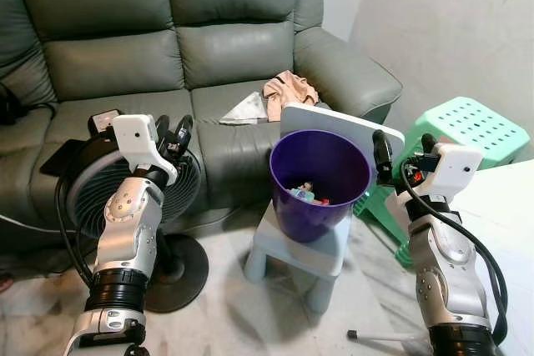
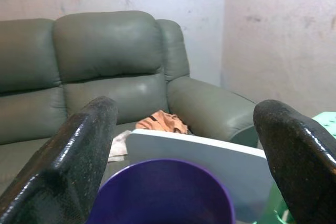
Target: Picking trash to rubbish bin
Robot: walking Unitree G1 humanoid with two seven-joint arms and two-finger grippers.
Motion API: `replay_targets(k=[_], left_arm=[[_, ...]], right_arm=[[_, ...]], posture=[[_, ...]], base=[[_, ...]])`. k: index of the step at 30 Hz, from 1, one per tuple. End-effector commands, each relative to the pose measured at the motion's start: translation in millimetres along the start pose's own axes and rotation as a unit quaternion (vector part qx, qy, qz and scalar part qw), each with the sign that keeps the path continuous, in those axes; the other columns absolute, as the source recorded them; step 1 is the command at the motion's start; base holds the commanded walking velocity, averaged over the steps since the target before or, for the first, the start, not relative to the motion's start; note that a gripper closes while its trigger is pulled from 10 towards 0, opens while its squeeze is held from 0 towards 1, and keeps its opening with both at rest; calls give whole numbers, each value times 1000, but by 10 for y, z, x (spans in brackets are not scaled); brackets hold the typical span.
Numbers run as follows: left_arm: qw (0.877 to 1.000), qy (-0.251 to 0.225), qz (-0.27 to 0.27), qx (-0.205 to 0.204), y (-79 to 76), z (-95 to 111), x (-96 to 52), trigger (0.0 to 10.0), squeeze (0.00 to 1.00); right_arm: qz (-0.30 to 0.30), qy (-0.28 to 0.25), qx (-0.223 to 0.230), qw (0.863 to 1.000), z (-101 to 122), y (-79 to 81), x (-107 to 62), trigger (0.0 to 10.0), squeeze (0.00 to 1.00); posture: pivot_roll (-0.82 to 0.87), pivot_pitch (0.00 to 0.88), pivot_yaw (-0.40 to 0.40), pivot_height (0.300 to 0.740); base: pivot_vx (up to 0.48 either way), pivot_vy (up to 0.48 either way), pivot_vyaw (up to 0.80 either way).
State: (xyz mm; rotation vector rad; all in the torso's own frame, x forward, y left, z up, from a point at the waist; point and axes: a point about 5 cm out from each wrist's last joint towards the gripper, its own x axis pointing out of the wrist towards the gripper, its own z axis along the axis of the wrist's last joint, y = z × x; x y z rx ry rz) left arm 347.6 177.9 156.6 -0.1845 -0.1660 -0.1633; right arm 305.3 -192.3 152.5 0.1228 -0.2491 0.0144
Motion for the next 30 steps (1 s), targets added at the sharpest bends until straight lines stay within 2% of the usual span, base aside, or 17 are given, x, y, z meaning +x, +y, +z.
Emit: replay_targets(k=[1, 4, 6, 20, 30], left_arm=[[1000, 2, -6, 2, -19, 19, 21, 10000, 0], [1000, 1, -5, 3, -23, 21, 22, 10000, 0], [1000, 0, -8, 26, -38, 28, 24, 10000, 0], [1000, 5, -15, 14, -69, 7, 43, 10000, 0], [999, 11, -22, 24, -95, -20, 44, 10000, 0]], right_arm=[[-2, 3, 0, 1000, -4, -8, -12, 10000, 0], [0, 3, 0, 1000, -3, 2, -12, 10000, 0], [1, 3, 1, 1000, -2, 5, -12, 10000, 0], [5, 6, 1, 1000, -18, 24, -26, 10000, 0], [5, 8, -2, 1000, -20, 14, -42, 10000, 0]], posture=[[-45, 57, -30, 740], [-45, 57, -30, 740], [-45, 57, -30, 740], [-52, 44, -25, 740], [-58, 42, -26, 740]], base=[[0, 439, -731], [0, 439, -731], [0, 0, -731], [0, 0, -729], [0, 0, -716]])
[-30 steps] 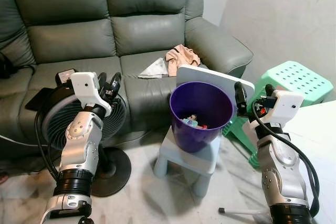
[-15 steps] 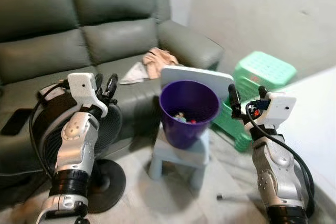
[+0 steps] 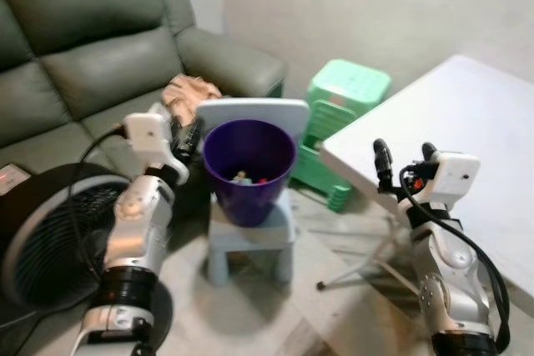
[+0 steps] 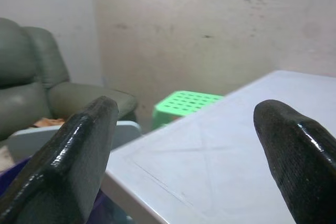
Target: Picking trash to rubbish bin
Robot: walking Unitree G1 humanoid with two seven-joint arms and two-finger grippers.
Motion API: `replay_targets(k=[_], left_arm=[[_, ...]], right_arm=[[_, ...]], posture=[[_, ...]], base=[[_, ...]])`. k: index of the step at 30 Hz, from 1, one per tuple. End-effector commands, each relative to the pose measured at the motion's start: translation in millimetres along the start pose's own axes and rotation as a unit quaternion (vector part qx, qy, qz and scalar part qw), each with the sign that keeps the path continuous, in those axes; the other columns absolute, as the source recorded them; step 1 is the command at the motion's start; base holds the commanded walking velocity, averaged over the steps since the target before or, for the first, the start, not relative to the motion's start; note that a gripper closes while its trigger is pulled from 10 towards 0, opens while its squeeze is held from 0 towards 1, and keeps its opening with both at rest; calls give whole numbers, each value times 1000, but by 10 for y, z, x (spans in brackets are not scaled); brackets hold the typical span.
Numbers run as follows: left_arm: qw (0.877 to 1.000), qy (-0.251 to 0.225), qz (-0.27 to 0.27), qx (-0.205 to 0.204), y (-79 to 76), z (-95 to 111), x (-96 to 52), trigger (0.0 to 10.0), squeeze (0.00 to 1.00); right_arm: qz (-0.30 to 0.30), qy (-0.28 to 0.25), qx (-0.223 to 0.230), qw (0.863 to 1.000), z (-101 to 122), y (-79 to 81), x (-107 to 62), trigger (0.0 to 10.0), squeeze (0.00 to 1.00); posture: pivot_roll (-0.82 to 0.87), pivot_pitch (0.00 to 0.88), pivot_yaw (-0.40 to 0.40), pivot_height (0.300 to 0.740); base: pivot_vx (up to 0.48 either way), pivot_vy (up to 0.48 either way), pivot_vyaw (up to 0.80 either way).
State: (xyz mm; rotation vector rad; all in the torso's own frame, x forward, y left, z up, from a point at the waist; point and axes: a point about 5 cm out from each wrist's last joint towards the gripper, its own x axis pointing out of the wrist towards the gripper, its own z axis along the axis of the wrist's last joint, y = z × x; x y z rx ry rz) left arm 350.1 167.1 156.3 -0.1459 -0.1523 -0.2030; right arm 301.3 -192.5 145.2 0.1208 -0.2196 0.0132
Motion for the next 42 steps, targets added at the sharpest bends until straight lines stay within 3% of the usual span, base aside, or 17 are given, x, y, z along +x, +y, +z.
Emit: replay_targets(k=[1, 42], left_arm=[[1000, 1, -2, 8, 3, 5, 3, 10000, 0], [998, 27, -36, 40, -107, -86, -50, 10000, 0]], right_arm=[[7, -6, -1, 1000, 41, 23, 13, 10000, 0], [0, 8, -7, 1000, 22, 4, -19, 10000, 0]], posture=[[-58, 42, -26, 740], [-55, 77, -30, 740]], base=[[0, 0, -700], [0, 0, -598]])
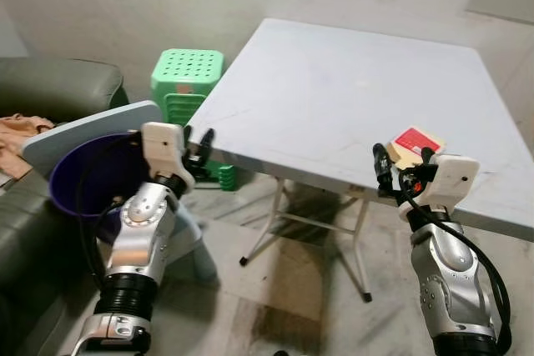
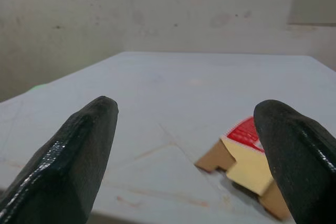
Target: Picking trash to rubbish bin
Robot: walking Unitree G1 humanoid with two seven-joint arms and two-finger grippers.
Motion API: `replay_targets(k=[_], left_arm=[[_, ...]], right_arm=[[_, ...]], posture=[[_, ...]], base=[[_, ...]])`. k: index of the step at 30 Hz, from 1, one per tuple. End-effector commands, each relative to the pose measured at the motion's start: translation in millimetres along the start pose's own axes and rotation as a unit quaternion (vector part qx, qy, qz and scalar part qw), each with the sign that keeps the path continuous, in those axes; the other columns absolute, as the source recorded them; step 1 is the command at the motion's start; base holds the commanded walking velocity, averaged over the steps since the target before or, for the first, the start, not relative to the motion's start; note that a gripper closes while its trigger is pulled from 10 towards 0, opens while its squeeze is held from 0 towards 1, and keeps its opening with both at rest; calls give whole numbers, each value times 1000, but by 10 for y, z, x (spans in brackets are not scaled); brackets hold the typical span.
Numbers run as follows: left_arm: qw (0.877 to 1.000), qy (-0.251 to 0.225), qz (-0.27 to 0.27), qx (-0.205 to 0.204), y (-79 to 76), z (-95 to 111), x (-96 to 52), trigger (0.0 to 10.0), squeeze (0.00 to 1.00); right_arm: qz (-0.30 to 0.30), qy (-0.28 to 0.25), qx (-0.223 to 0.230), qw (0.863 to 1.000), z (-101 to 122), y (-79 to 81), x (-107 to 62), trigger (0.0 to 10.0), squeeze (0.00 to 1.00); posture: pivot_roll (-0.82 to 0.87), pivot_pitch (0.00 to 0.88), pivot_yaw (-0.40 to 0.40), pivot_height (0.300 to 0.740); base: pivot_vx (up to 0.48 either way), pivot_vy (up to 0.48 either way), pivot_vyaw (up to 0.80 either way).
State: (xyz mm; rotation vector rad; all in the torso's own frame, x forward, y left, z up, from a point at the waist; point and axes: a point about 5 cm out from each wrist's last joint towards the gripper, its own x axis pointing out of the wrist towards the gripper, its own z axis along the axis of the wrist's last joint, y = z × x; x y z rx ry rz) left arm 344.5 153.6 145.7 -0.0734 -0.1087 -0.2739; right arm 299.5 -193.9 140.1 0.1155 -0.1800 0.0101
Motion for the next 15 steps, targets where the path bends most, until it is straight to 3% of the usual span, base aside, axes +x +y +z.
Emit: replay_targets(k=[1, 7, 15], left_arm=[[1000, -1, -1, 9, 21, 32, -8, 10000, 0], [1000, 3, -17, 2, -39, 10, -22, 10000, 0], [999, 8, -49, -11, -255, -96, -84, 10000, 0]], right_arm=[[3, -12, -4, 1000, 67, 24, 6, 10000, 0], [1, -8, -4, 1000, 57, 20, -5, 10000, 0], [0, 7, -11, 1000, -2, 17, -52, 10000, 0]], posture=[[-56, 78, -30, 740], [-57, 81, -29, 740], [-67, 85, -31, 740]], base=[[0, 0, -531], [0, 0, -529], [0, 0, 0]])
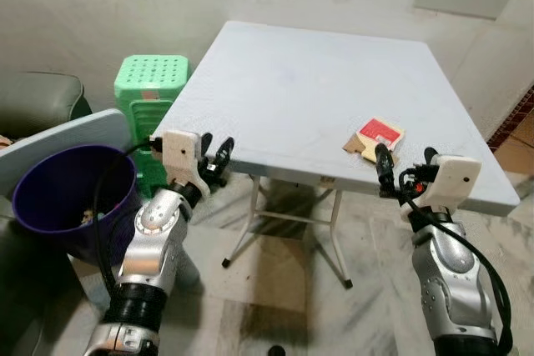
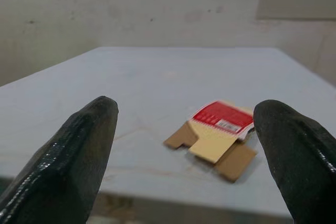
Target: Picking trash to rubbish bin
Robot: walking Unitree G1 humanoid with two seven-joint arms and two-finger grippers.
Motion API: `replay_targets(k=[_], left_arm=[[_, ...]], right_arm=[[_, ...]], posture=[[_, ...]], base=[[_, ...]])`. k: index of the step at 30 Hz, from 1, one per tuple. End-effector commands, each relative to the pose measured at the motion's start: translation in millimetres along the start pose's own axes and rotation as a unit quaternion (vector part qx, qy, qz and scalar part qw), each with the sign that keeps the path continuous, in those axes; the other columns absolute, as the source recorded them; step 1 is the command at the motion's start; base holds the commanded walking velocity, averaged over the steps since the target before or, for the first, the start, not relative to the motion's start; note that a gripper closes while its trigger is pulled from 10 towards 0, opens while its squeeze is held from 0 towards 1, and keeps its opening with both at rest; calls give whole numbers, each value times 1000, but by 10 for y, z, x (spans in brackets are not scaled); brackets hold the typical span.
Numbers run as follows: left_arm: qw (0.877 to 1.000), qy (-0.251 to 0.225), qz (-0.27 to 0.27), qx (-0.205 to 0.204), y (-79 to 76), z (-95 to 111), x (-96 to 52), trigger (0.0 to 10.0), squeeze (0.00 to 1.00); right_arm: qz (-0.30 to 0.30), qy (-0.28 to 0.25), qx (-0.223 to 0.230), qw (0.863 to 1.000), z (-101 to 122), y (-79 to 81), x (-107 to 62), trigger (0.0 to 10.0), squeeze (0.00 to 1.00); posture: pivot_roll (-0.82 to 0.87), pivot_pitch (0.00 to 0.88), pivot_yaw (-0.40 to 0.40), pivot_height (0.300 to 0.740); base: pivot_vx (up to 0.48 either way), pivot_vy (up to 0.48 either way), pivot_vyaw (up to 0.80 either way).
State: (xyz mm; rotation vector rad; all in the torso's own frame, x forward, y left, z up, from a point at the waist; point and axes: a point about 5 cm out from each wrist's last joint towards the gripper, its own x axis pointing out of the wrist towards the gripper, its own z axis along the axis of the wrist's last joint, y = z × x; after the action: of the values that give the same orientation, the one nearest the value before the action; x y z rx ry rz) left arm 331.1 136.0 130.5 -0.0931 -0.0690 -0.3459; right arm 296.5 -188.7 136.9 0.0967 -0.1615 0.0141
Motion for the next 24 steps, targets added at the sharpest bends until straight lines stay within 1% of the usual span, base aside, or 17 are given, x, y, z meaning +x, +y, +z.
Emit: replay_targets(k=[1, 6, 7, 8, 9, 13, 22, 24], left_arm=[[1000, -12, -19, 2, -83, 52, 13, 10000, 0], [999, -11, -37, 2, -152, 45, 1, 10000, 0], [999, -11, -37, 0, -151, 51, 1, 10000, 0], [999, -10, -37, -15, -141, 58, 4, 10000, 0], [999, -9, -36, -19, -138, 59, 4, 10000, 0], [999, -12, -27, -20, -97, 77, 7, 10000, 0], [999, -7, -29, -26, -82, 85, 5, 10000, 0], [999, -14, -29, -25, -86, 99, 7, 10000, 0]], right_arm=[[0, -4, -2, 1000, 32, -23, -20, 10000, 0], [4, -5, -1, 1000, 42, -9, -22, 10000, 0], [4, -6, -1, 1000, 44, -8, -22, 10000, 0], [5, -6, 0, 1000, 46, -4, -23, 10000, 0], [6, -6, 0, 1000, 45, -2, -25, 10000, 0], [10, -5, 2, 1000, 42, 15, -31, 10000, 0], [20, -4, 6, 1000, 38, 47, -37, 10000, 0], [21, -4, 7, 1000, 37, 49, -37, 10000, 0]], posture=[[-67, 85, -32, 740], [-69, 86, -34, 740], [-68, 85, -34, 740], [-68, 85, -35, 740], [-67, 85, -35, 740], [-68, 82, -36, 740], [-66, 77, -38, 740], [-65, 76, -39, 740]], base=[[0, 0, 0], [0, 0, 0], [0, 0, 0], [0, 0, 0], [0, 0, 0], [0, 0, 0], [0, -302, 0], [0, -330, 0]])
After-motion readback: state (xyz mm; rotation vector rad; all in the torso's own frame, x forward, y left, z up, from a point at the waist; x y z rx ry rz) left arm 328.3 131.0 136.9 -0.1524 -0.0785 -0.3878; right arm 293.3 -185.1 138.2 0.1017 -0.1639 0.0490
